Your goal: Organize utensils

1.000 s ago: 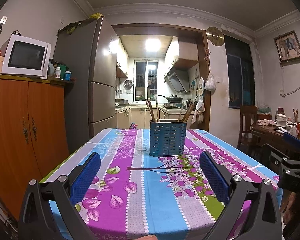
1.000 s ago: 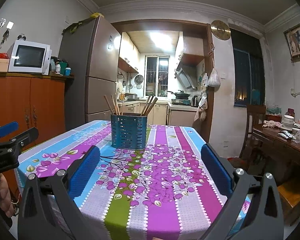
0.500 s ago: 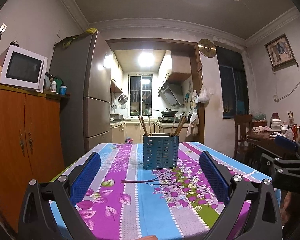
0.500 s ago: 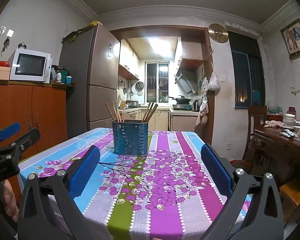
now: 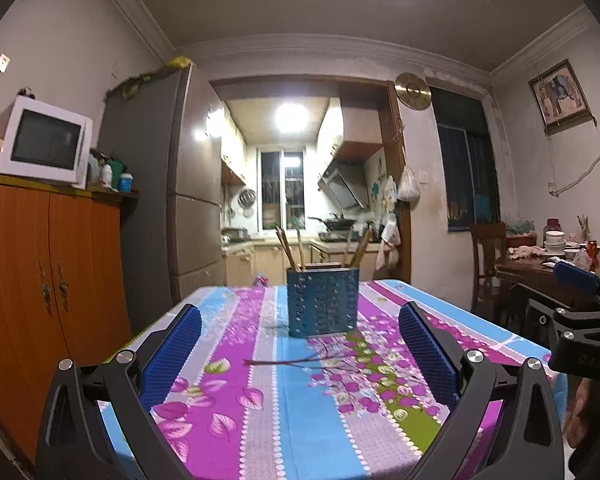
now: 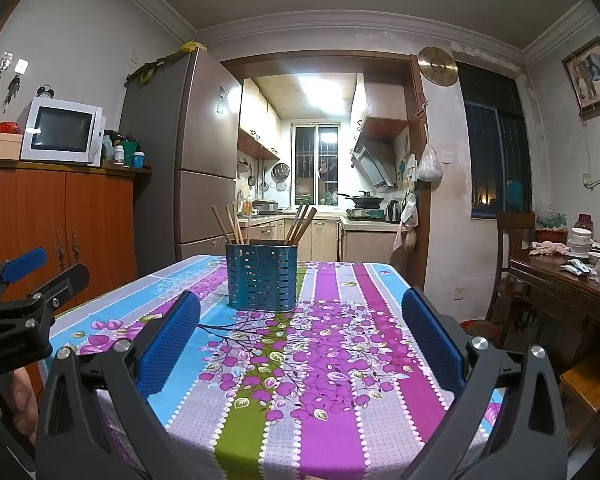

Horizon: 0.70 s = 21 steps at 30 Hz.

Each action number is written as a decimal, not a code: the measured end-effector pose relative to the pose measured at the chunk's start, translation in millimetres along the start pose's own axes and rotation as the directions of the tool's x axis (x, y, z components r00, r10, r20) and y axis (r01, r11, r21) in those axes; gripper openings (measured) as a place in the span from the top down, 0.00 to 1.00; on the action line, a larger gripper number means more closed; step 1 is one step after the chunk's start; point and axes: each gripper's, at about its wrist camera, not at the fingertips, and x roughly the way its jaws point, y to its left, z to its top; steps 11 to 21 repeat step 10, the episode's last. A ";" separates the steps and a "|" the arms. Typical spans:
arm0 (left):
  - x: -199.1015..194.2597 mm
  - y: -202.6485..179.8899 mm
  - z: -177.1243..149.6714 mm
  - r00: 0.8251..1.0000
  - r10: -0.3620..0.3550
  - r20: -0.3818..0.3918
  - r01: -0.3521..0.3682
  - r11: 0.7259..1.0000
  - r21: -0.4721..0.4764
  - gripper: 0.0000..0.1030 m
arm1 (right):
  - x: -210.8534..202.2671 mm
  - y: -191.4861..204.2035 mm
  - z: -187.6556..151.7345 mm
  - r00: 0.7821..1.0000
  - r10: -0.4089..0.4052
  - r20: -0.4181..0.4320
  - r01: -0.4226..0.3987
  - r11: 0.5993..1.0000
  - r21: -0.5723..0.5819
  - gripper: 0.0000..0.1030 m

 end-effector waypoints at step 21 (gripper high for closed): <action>21.7 7.4 -6.2 0.996 0.016 -0.086 -0.019 0.999 -0.036 0.05 | 2.0 -0.3 -0.5 1.000 0.002 -0.013 -0.002 1.000 -0.003 0.05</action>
